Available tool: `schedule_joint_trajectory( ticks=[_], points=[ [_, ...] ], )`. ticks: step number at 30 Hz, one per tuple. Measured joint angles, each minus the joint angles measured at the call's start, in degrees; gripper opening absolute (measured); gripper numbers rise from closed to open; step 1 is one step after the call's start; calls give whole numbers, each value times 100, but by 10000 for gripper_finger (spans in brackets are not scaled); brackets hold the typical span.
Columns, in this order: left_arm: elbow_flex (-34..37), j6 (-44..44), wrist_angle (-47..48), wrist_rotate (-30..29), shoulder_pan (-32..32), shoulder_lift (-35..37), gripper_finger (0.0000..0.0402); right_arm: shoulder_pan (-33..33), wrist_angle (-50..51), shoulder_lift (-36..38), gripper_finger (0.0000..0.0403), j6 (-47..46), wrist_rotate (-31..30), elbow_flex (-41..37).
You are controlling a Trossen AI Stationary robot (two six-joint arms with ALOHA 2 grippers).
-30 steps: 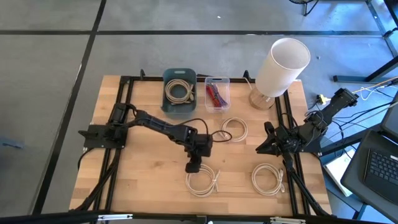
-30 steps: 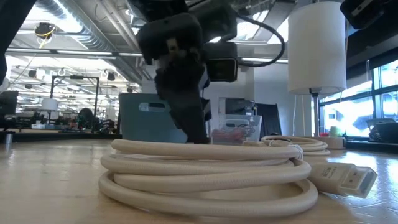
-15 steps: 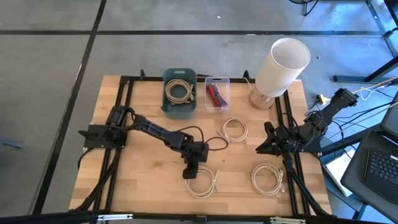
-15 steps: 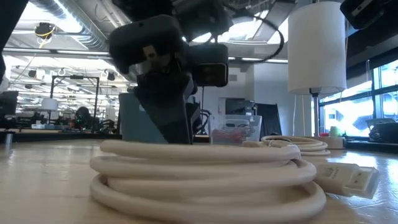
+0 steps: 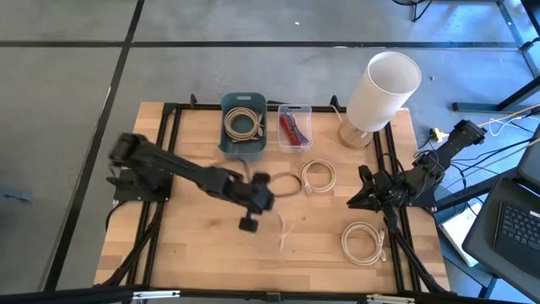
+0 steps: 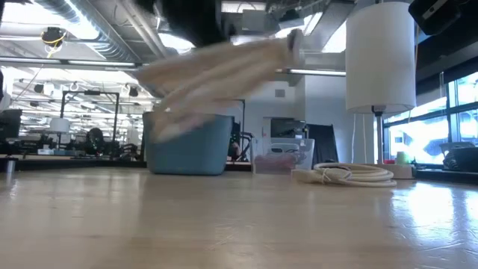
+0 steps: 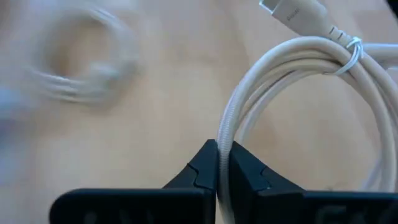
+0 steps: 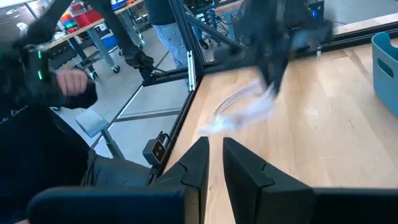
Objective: Pick & Place USB Port
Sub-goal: Put the white HDMI cable into the dark blue bin
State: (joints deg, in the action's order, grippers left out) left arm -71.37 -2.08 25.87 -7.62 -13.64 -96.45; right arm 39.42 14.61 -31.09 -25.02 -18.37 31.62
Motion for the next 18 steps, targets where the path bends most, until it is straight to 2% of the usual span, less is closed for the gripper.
schedule_joint_trajectory(
  ticks=[6, 9, 13, 18],
  points=[
    [-15, -1112, -24, -1869, 110, 1630, 10, 2, -2, -2, 51, 0, 0, 0],
    [-15, -1554, 10, -2417, 553, 2092, 10, 2, 0, 0, 51, 0, 0, 0],
    [-15, -1940, 13, -2407, 1617, 2372, 10, 2, -2, 0, 51, 0, 0, 0],
    [-13, -2326, 74, -1768, 3285, 2287, 10, 2, 0, 0, 51, 0, 1, 0]
  ],
)
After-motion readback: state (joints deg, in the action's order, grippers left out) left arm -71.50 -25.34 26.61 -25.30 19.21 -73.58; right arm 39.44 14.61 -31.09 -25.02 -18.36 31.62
